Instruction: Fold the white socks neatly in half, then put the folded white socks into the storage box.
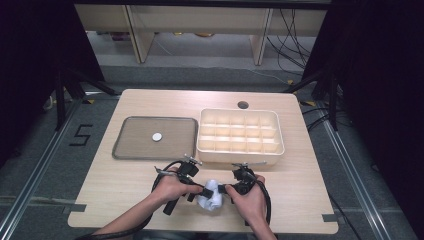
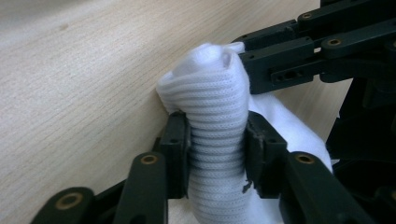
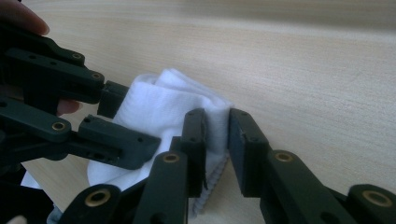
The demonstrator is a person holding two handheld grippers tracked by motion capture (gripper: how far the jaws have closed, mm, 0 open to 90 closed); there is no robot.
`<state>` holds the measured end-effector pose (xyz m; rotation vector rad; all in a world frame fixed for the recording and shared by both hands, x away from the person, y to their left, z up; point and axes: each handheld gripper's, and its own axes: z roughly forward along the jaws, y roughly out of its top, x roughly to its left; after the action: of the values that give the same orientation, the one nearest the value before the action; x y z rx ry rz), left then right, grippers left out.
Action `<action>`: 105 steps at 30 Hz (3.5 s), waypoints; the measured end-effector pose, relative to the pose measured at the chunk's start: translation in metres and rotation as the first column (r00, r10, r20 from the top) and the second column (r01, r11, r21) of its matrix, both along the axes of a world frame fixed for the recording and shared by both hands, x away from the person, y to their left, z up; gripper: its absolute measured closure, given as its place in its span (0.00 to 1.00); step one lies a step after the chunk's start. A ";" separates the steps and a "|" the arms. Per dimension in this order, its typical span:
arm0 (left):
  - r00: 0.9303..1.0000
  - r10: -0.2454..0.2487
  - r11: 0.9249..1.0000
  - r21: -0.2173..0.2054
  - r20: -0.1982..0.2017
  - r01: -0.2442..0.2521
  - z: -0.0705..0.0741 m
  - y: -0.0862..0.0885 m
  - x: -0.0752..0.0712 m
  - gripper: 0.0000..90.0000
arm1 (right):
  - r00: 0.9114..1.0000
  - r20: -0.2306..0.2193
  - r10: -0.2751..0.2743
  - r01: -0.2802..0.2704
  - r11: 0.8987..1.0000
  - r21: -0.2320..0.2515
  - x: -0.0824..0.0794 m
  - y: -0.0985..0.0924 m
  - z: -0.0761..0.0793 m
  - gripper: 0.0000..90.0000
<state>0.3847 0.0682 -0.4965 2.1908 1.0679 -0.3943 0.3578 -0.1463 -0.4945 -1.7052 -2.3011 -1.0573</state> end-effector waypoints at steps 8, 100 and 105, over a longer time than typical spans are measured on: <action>0.998 0.002 1.000 -0.014 0.067 -0.001 0.000 0.000 -0.007 0.80 | 1.000 0.003 -0.013 0.013 1.000 -0.002 -0.001 -0.001 0.002 0.80; 0.899 0.224 0.959 -0.251 0.377 -0.134 0.074 0.011 0.094 0.80 | 0.950 0.310 -0.041 0.049 0.999 -0.019 -0.023 -0.053 0.004 0.70; 0.905 0.217 0.969 -0.194 0.365 -0.154 0.063 0.008 0.105 0.80 | 0.952 0.304 -0.042 0.048 0.999 -0.014 -0.023 -0.053 0.003 0.70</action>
<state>0.4894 0.0764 -0.4333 1.8972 0.9755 0.0382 0.3349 -0.1990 -0.4918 -1.7149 -2.4661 -1.3982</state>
